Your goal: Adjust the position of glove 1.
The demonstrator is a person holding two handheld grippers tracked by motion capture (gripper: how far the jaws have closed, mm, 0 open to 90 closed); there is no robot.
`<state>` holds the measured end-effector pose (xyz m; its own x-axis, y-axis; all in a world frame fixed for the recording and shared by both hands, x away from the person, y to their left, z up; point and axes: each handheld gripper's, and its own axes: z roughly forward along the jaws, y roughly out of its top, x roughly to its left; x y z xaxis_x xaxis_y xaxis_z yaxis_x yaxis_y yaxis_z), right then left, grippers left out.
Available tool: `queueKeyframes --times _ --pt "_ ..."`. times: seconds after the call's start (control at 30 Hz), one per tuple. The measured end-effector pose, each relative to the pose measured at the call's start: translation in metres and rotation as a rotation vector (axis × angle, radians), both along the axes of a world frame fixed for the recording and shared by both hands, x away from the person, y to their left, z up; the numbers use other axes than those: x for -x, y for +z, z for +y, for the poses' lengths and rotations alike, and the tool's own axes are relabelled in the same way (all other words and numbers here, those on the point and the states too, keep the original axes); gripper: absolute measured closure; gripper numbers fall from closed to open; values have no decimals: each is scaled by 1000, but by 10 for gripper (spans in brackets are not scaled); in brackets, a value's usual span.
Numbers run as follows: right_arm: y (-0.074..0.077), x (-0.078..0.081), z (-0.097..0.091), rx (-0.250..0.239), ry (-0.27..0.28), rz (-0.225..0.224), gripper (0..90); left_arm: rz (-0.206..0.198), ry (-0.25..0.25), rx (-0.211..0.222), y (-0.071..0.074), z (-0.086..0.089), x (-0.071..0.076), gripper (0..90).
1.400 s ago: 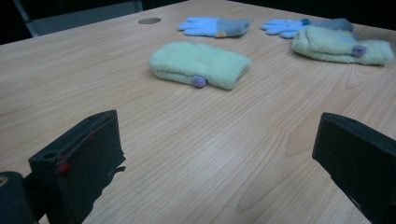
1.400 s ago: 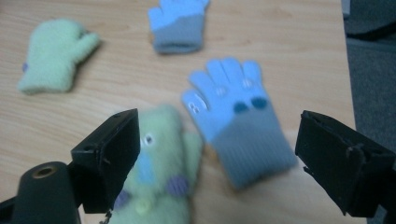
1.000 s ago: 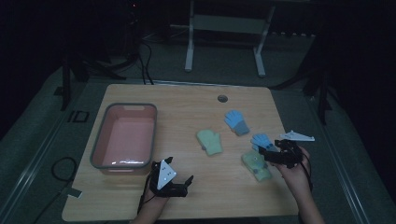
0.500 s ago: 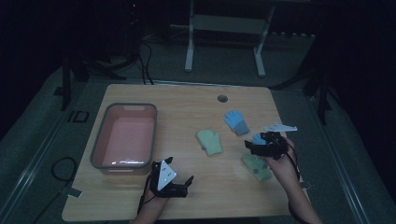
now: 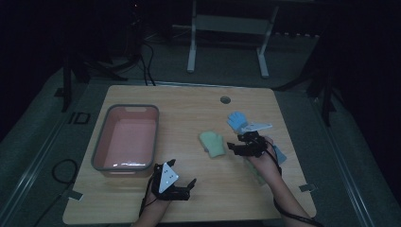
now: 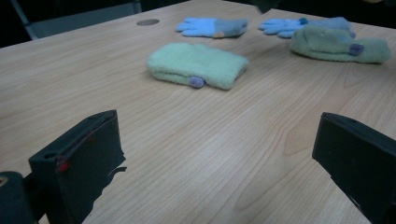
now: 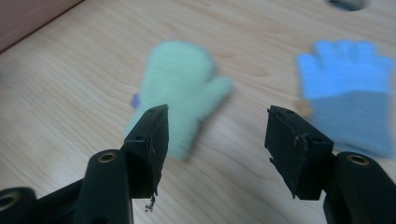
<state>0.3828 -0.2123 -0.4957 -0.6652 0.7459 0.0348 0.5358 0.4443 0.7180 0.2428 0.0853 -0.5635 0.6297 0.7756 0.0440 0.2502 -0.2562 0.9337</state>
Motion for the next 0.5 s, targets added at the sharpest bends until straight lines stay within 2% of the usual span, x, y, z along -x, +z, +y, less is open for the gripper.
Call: queueKeyframes --times 0.1,0.13,0.27,0.3,0.47,0.5 --pt "-2 -1 4 12 3 0 423 1 -3 -1 0 0 0 17" --pt "-7 -7 14 23 25 24 461 1 -2 0 0 0 0 17" --pt "-11 -13 25 25 55 34 475 3 -2 2 0 0 0 17" --pt "-13 -16 29 26 59 27 510 4 0 3 0 1 0 17" --pt "-18 -22 37 34 74 23 555 4 -1 5 0 1 0 17" --pt "-23 -29 44 49 86 28 600 3 0 7 0 1 0 17"
